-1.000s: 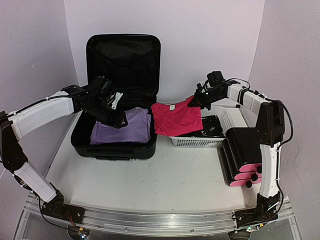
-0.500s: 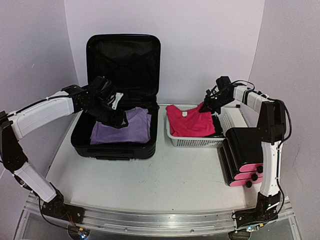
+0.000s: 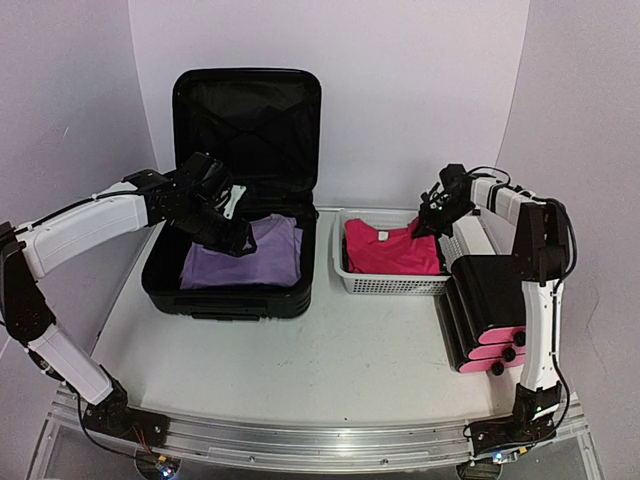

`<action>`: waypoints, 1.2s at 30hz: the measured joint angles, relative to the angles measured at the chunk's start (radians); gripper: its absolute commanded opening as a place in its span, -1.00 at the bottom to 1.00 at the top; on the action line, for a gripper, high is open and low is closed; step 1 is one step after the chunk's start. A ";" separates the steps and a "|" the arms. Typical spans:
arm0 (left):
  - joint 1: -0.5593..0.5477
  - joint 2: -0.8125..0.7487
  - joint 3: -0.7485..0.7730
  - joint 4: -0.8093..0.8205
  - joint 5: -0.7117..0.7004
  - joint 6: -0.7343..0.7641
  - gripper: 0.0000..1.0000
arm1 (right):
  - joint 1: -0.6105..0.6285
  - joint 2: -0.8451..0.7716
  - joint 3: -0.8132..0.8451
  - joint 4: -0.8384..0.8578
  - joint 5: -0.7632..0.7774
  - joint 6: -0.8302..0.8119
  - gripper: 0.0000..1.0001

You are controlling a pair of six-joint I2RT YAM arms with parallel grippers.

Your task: Open, take out, and arrange the luggage

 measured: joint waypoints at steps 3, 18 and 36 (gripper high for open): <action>0.000 0.000 0.000 0.000 0.000 -0.001 -0.05 | 0.000 0.023 0.029 -0.040 0.054 -0.038 -0.22; -0.010 0.219 0.134 -0.052 -0.074 -0.051 0.25 | 0.020 -0.200 0.073 -0.313 0.440 -0.140 0.71; -0.176 0.711 0.608 -0.201 -0.394 -0.055 0.17 | 0.200 -0.483 -0.338 -0.088 0.037 0.062 0.72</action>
